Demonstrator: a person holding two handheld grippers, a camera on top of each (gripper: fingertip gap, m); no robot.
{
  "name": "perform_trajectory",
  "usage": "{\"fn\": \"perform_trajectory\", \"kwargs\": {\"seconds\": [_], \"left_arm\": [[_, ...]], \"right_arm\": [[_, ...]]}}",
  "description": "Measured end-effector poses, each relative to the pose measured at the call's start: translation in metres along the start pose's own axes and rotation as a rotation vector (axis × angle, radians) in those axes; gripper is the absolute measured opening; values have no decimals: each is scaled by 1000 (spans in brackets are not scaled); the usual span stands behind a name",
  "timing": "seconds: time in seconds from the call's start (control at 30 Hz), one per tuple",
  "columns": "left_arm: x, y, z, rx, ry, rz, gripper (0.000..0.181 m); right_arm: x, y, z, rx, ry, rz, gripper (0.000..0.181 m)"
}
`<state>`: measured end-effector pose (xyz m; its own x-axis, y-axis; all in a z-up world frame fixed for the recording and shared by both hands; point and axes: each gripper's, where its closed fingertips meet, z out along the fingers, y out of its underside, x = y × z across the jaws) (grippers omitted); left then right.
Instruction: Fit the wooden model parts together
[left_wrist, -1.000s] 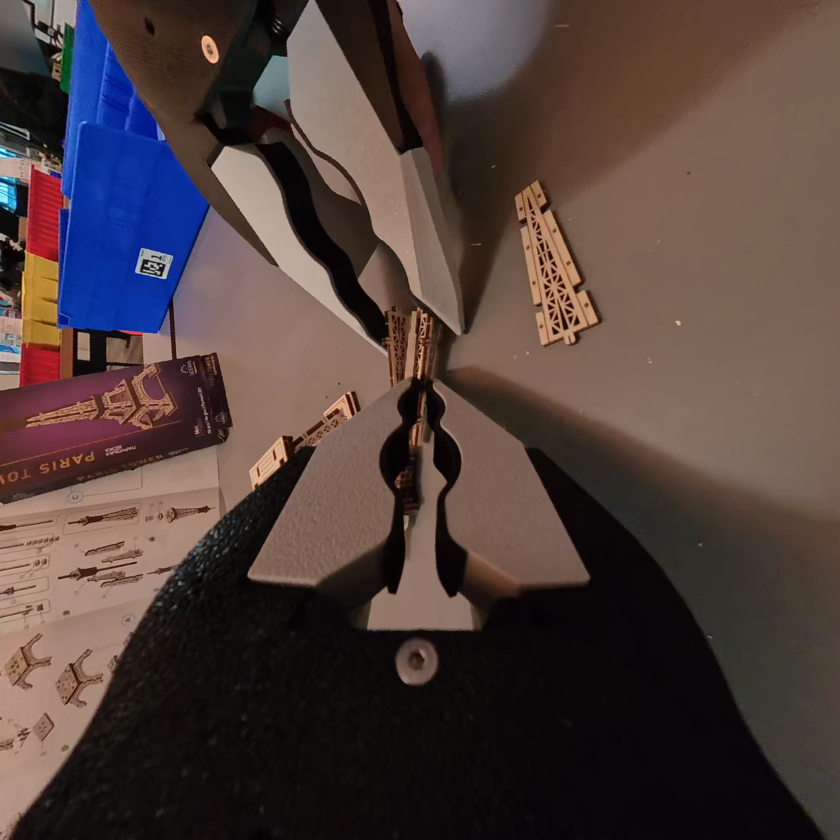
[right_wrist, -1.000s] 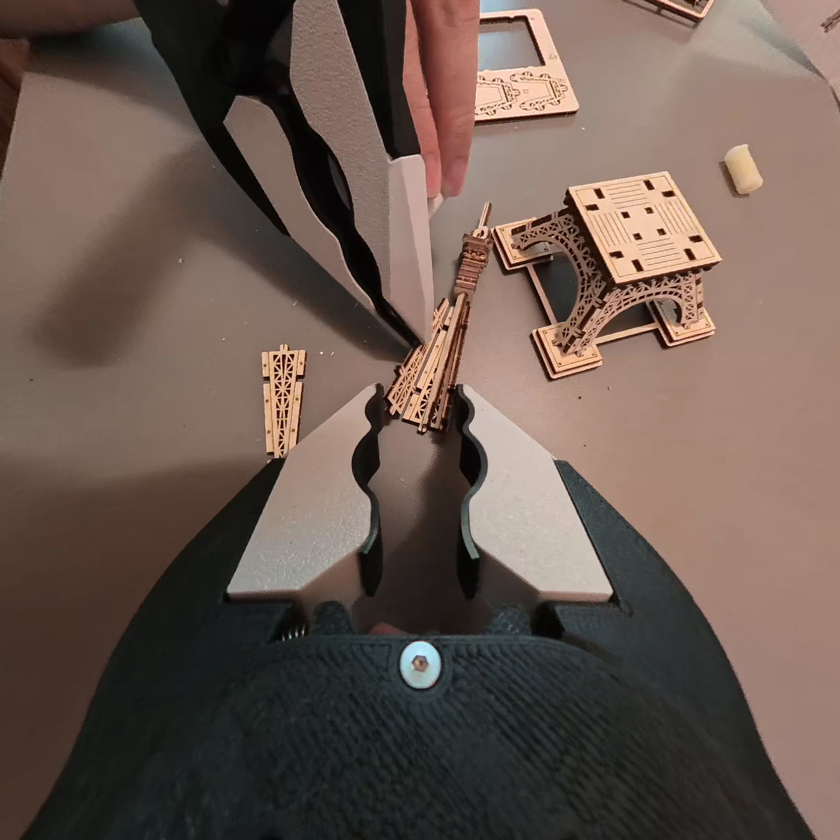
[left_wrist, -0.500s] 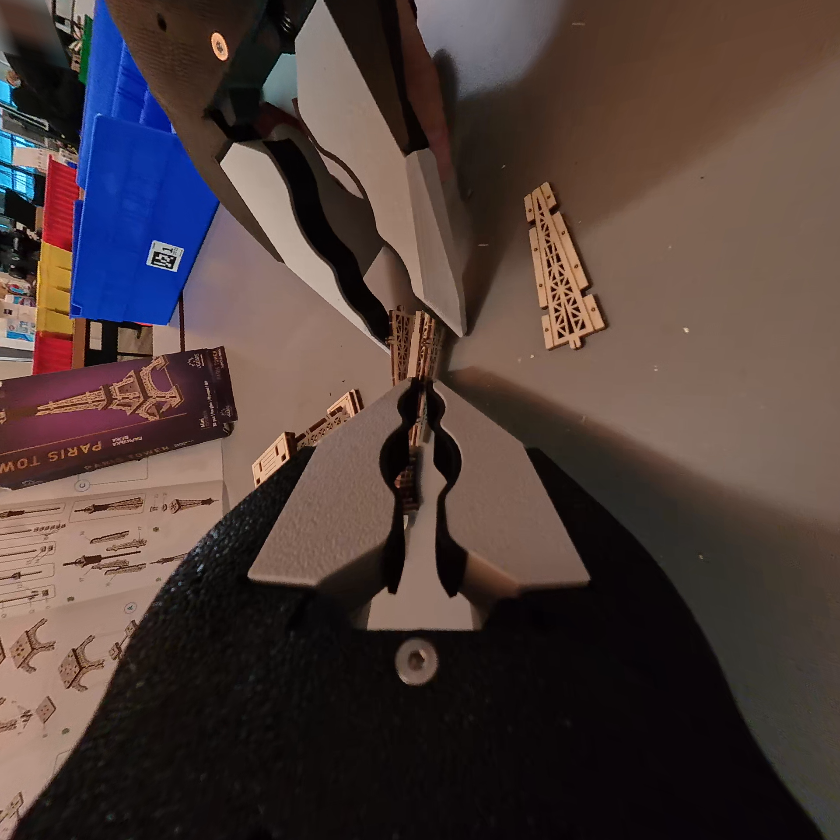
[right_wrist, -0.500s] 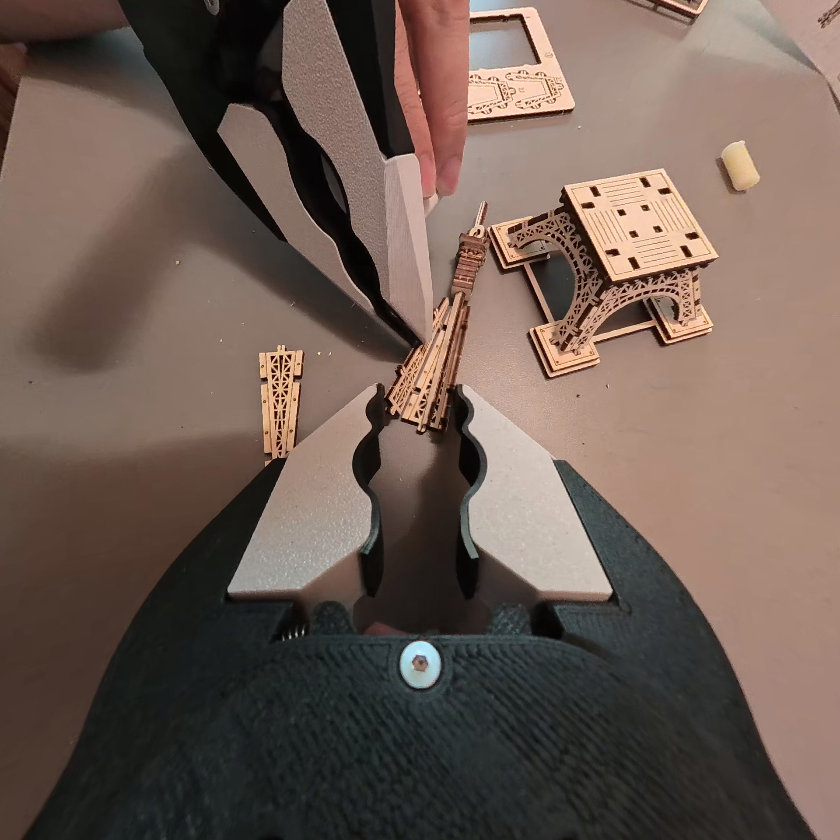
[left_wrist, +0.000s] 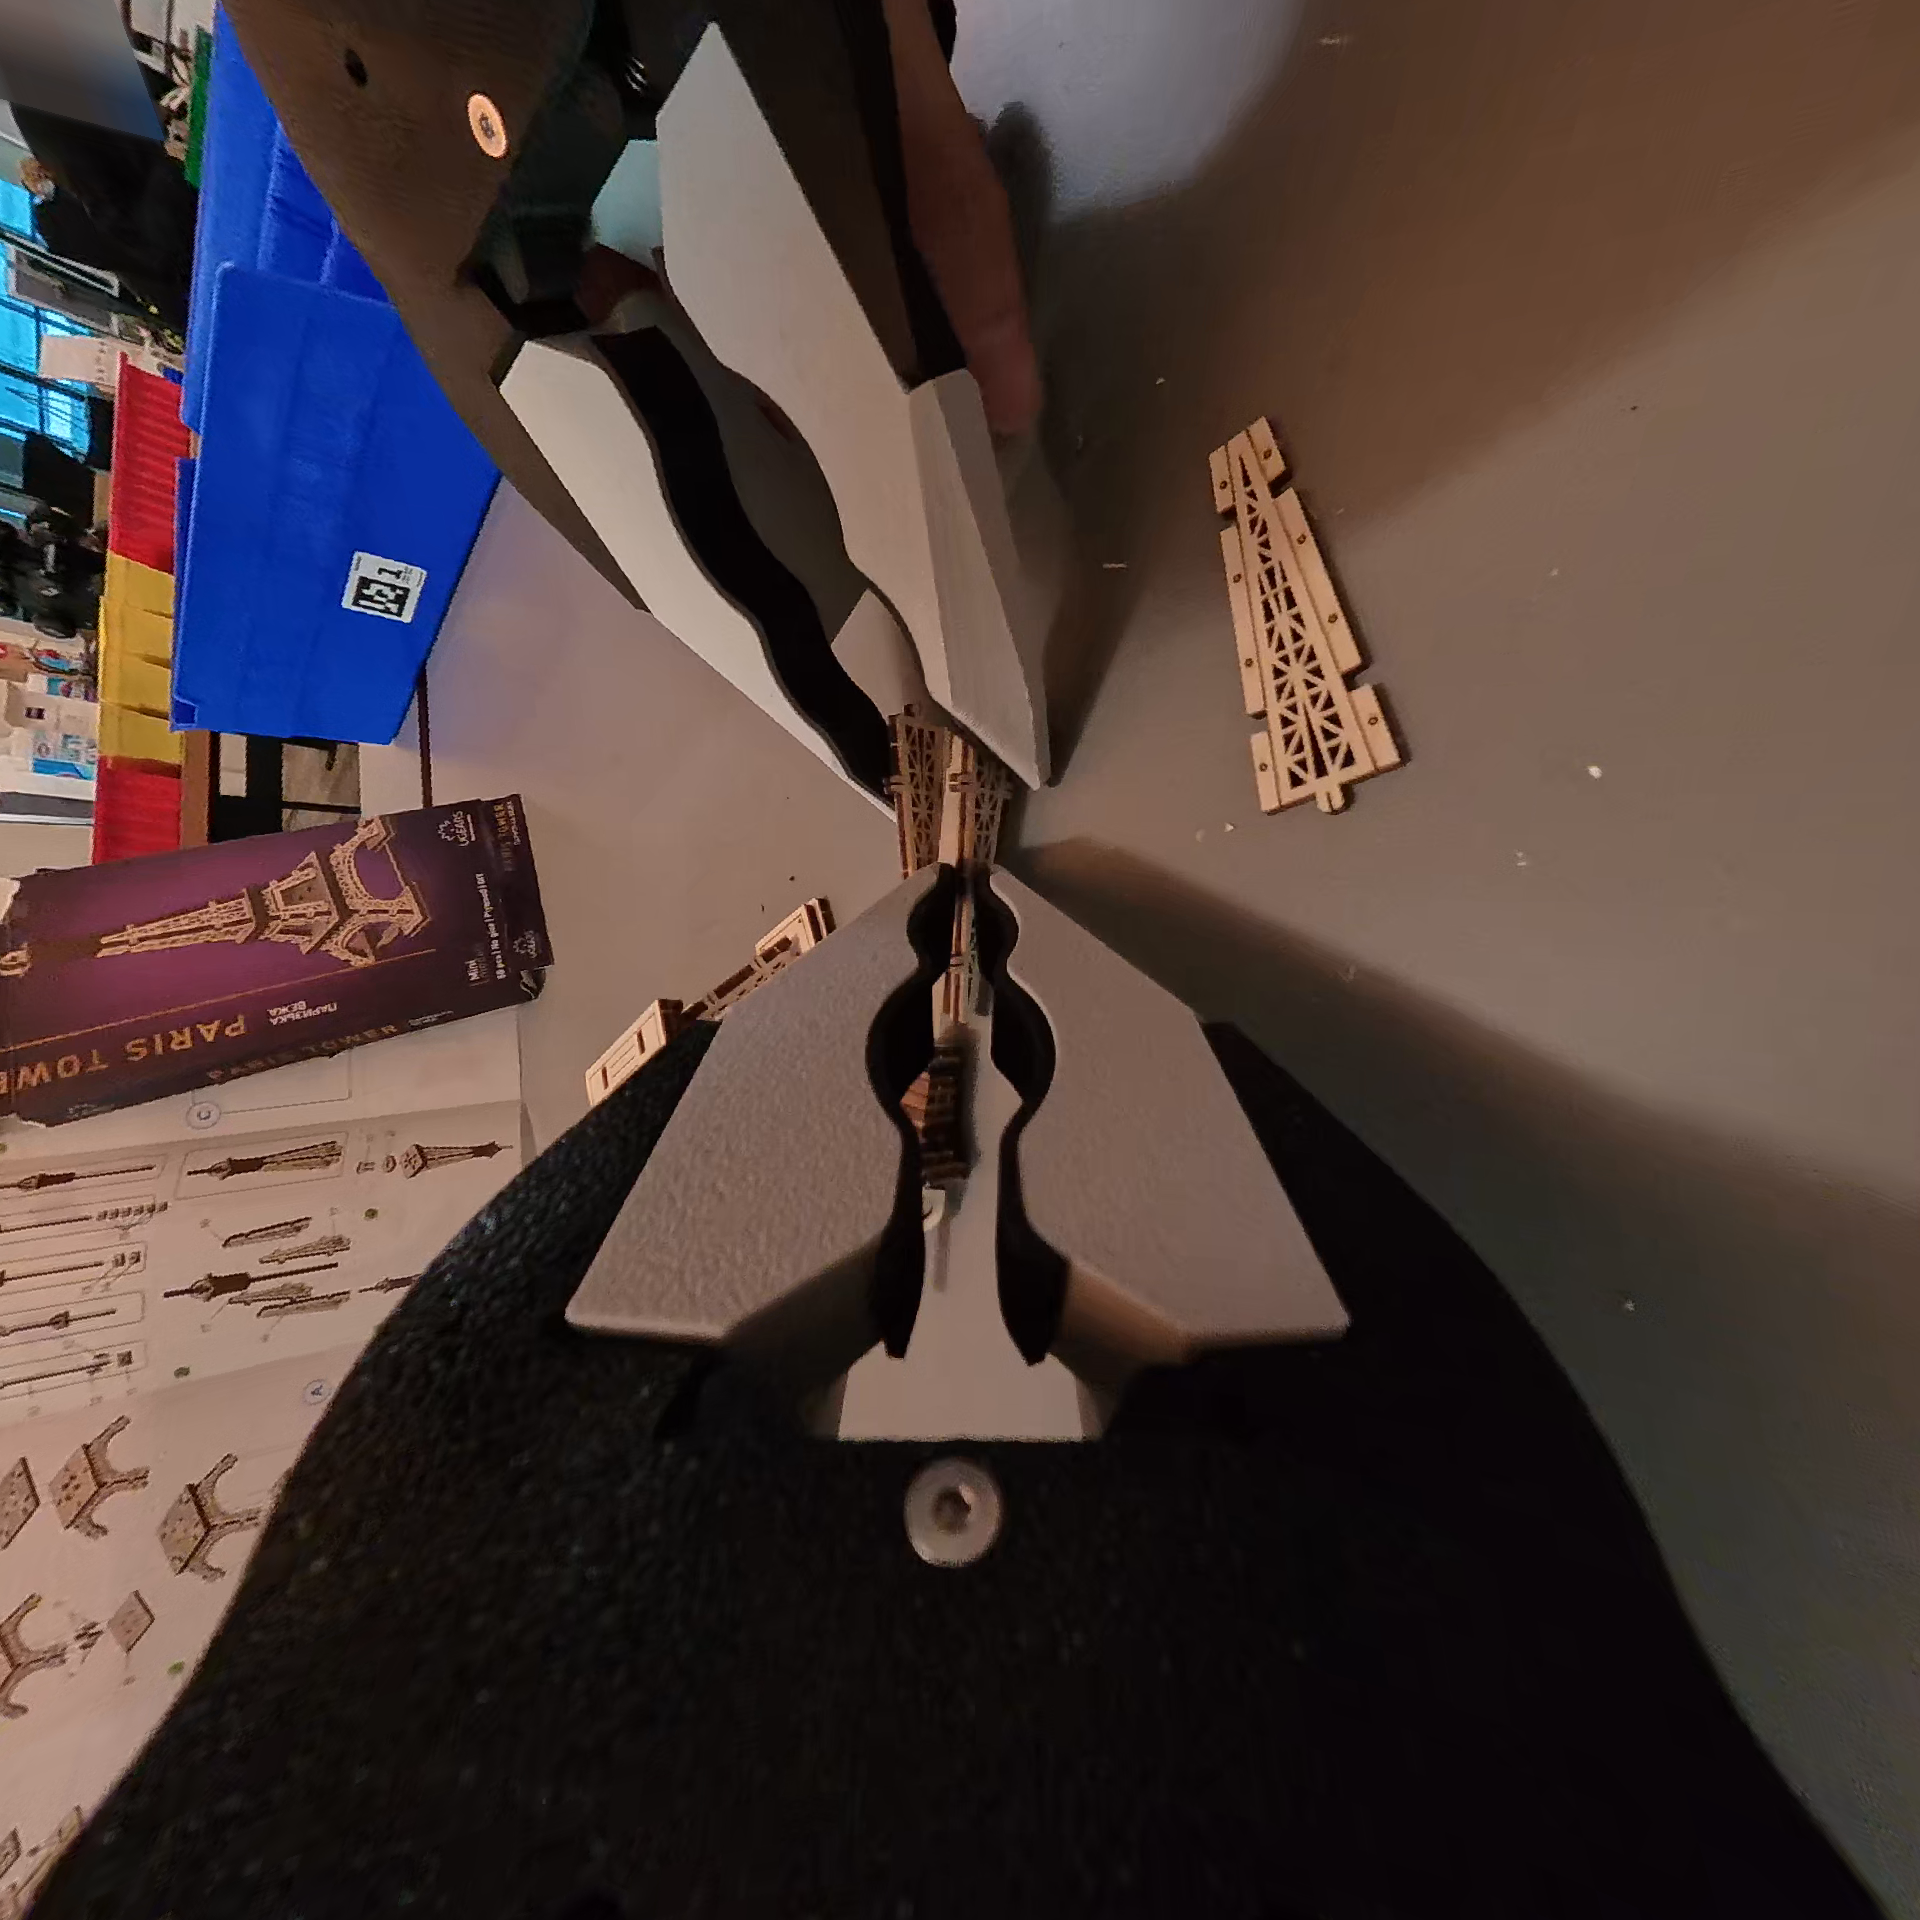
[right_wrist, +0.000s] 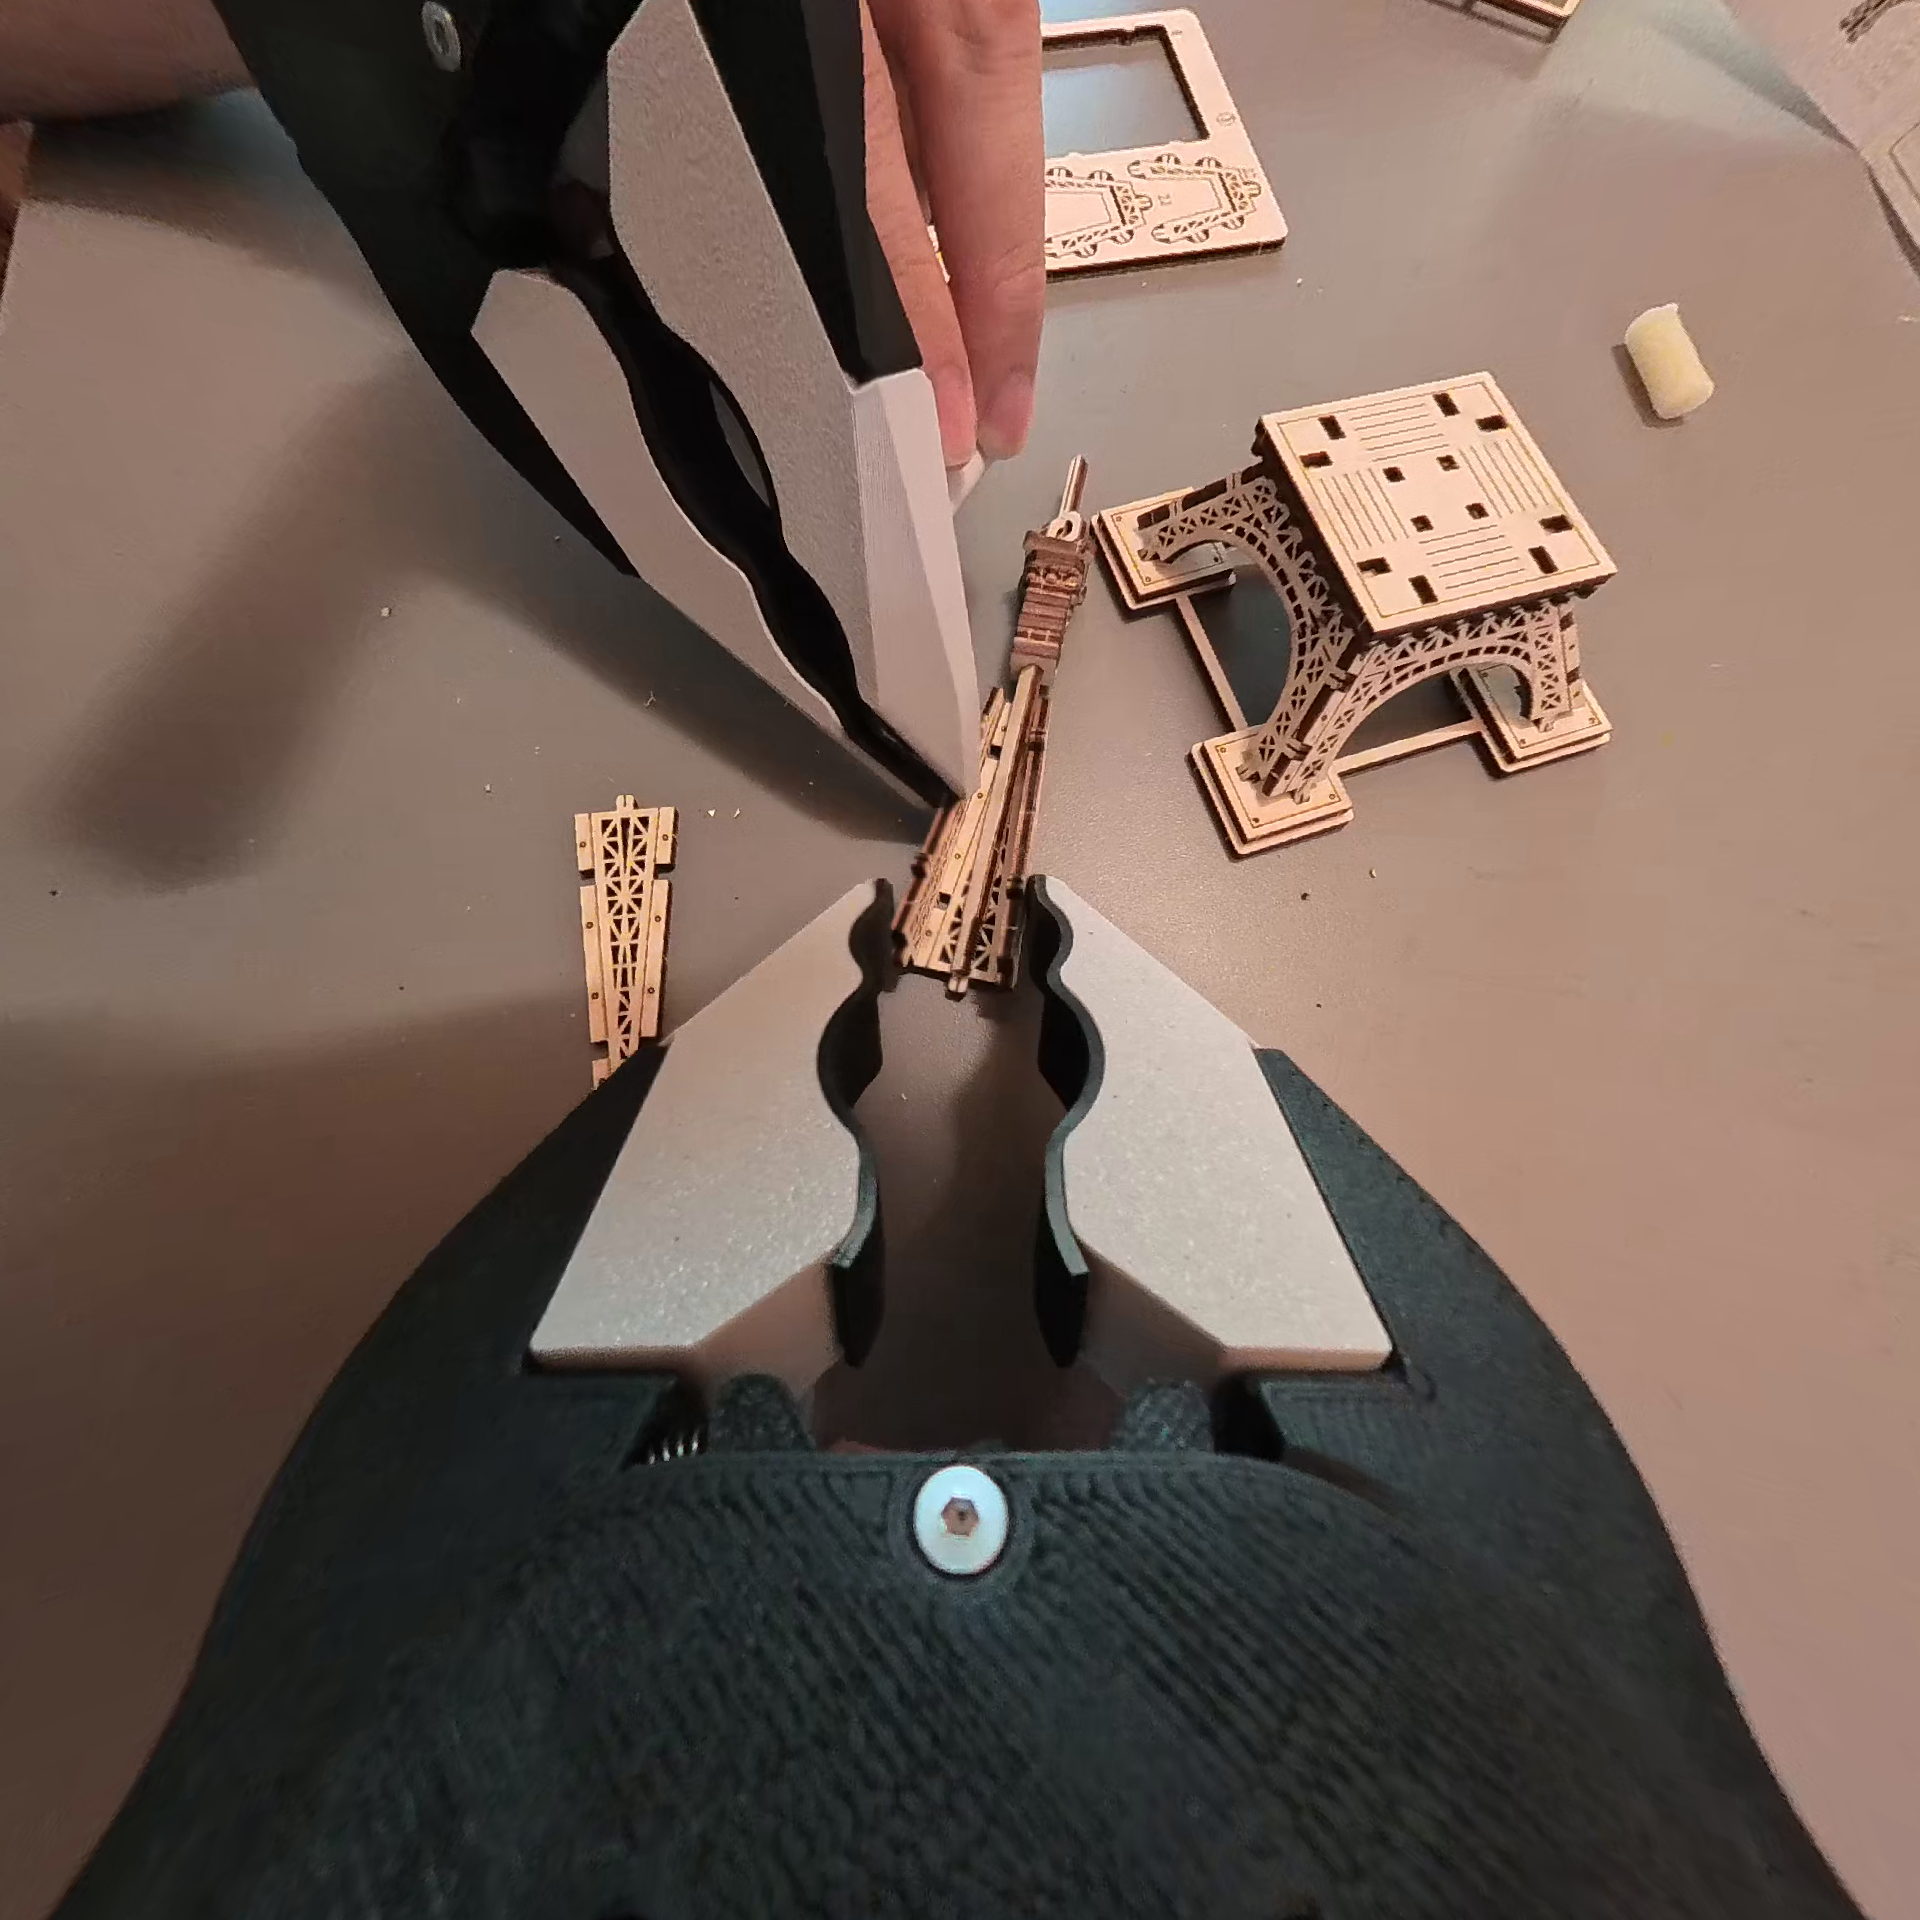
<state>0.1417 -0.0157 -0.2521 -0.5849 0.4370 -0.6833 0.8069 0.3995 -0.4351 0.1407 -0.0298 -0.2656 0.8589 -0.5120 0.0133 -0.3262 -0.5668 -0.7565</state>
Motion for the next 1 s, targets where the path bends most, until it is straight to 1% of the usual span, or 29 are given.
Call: {"fn": "perform_trajectory", "kwargs": {"seconds": [0.1,0.37,0.43,0.5,0.57,0.63,0.73,0.8,0.9,1.0], "left_arm": [[0,0,0,0,4,0,2],[-1,1,3,17,-15,-13,2],[-2,2,2,18,-22,-24,5],[-1,7,0,8,2,-58,4],[3,11,-2,5,64,-135,8],[1,12,-4,17,80,-189,8],[-2,16,-7,-1,87,-206,10],[-5,16,-9,13,84,-236,9],[4,17,-5,-9,137,-258,10],[3,19,-1,-46,100,-225,9]], "right_arm": [[3,0,0,-1,21,1,19],[2,0,0,-1,17,0,19],[2,0,1,-1,10,8,19],[2,0,1,-1,9,10,19],[2,0,1,-2,6,13,19],[2,0,1,-1,4,14,19],[2,0,1,-1,6,13,19],[2,0,1,-2,2,17,19],[-1,0,0,0,-28,19,26],[-1,0,0,0,-29,19,26]]}}
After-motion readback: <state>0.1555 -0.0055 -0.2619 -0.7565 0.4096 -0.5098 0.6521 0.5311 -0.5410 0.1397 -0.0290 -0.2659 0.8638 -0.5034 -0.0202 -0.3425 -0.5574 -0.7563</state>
